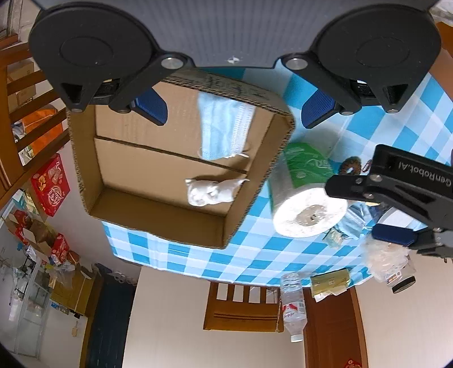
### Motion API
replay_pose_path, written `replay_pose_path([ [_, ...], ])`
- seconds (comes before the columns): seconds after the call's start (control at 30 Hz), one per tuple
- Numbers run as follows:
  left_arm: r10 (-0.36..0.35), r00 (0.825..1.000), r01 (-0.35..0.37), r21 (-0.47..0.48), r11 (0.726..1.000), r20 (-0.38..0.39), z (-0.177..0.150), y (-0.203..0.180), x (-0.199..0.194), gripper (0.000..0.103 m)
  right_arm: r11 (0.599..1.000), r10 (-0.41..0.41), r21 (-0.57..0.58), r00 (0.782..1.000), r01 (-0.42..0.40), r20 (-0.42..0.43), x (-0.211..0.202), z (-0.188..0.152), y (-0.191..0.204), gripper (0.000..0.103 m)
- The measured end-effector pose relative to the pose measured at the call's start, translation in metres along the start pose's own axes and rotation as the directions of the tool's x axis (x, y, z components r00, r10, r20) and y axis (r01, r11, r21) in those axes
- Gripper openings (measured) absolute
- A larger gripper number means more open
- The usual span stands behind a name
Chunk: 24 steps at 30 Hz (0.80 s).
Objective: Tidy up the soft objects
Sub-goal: 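Carry the white cloth in the left tool into the box and release, then move the right tool to the blue doll while the left tool approaches the peach bath puff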
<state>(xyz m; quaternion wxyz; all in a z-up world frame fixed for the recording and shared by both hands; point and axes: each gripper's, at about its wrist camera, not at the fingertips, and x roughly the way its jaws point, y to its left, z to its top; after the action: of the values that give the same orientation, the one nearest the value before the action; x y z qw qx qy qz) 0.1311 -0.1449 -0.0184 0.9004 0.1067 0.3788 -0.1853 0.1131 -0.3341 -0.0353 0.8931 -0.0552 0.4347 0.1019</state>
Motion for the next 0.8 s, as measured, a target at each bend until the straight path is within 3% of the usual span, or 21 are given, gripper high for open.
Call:
replay_pose_path([
  [0.17, 0.037, 0.999, -0.037, -0.03, 0.999, -0.01, -0.02, 0.025, -0.011, 0.101, 1.0, 0.006, -0.024, 1.0, -0.006, -0.017, 0.004, 0.002, 0.024, 0.103],
  [0.4, 0.103, 0.994, -0.103, 0.007, 0.995, -0.034, -0.051, 0.06, -0.024, 0.101, 0.998, 0.025, -0.052, 0.999, -0.026, -0.03, 0.01, 0.007, 0.066, 0.103],
  [0.8, 0.117, 0.989, -0.123, -0.054, 0.991, -0.094, -0.098, 0.154, -0.03, 0.101, 0.994, 0.048, -0.097, 0.997, -0.055, -0.068, 0.034, 0.022, 0.157, 0.103],
])
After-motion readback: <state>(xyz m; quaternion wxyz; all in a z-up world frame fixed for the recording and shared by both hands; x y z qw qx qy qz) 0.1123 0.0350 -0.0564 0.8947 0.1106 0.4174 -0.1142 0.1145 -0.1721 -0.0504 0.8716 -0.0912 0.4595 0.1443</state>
